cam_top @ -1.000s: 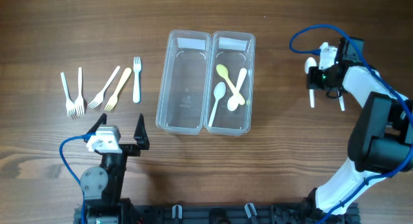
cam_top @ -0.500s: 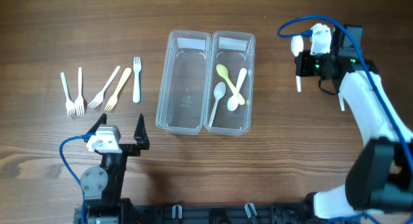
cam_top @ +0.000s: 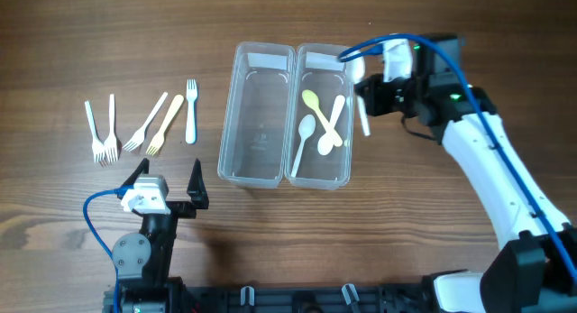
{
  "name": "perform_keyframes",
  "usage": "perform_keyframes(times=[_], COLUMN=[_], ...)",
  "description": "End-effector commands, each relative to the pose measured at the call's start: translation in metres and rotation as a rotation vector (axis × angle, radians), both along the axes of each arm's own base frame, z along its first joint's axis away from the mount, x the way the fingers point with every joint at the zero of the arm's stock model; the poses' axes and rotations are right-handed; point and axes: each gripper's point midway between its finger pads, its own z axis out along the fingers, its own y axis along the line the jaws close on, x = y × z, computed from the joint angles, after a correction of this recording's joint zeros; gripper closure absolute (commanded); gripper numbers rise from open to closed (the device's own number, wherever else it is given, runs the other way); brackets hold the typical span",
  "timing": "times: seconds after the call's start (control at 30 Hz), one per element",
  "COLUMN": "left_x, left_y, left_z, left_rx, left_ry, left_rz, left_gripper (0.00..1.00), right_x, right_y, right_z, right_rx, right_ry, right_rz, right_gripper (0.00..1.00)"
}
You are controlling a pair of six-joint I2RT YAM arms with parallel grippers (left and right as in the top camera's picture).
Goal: Pack container
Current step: 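Place the white spoon into the right container and release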
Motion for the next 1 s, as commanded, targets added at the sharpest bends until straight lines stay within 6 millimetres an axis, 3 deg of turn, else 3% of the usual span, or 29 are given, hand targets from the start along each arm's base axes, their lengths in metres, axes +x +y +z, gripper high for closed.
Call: perform_keyframes(times=[0.0, 0.13, 0.5, 0.57, 0.6, 0.7, 0.87, 0.97], left_x=[0.000, 0.000, 0.000, 0.000, 0.000, 0.000, 0.000, 0.000], left_y=[0.001, 0.001, 0.001, 0.001, 0.001, 0.001, 0.001, 0.001], left_z=[-0.003, -0.003, -0.003, -0.003, -0.003, -0.003, -0.003, -0.003], left_rx=[0.015, 0.015, 0.015, 0.015, 0.015, 0.015, 0.015, 0.015], left_ry=[0.002, 0.002, 0.002, 0.002, 0.001, 0.002, 0.002, 0.002], left_rz=[0.005, 0.005, 0.005, 0.005, 0.005, 0.005, 0.005, 0.005], left_gripper=[0.00, 0.00, 0.00, 0.00, 0.00, 0.00, 0.00, 0.00], right_x=[-0.007, -0.011, -0.012, -0.010, -0.008, -0.006, 0.001, 0.008], right_y=[0.022, 0.032, 0.058, 0.061, 0.063, 0.064, 0.060, 0.040], right_z=[0.008, 0.005, -0.026, -0.028, -0.028, -0.027, -0.021, -0.010], right_rx=[0.019, 0.013, 0.021, 0.030, 0.037, 0.045, 0.054, 0.061], right_ry=[-0.013, -0.007, 0.065, 0.067, 0.067, 0.064, 0.035, 0.015], right_rz=[0.035, 0.058, 0.076, 0.071, 0.066, 0.059, 0.045, -0.002], right_gripper=[0.96, 0.96, 0.96, 0.86, 0.59, 0.41, 0.33, 0.33])
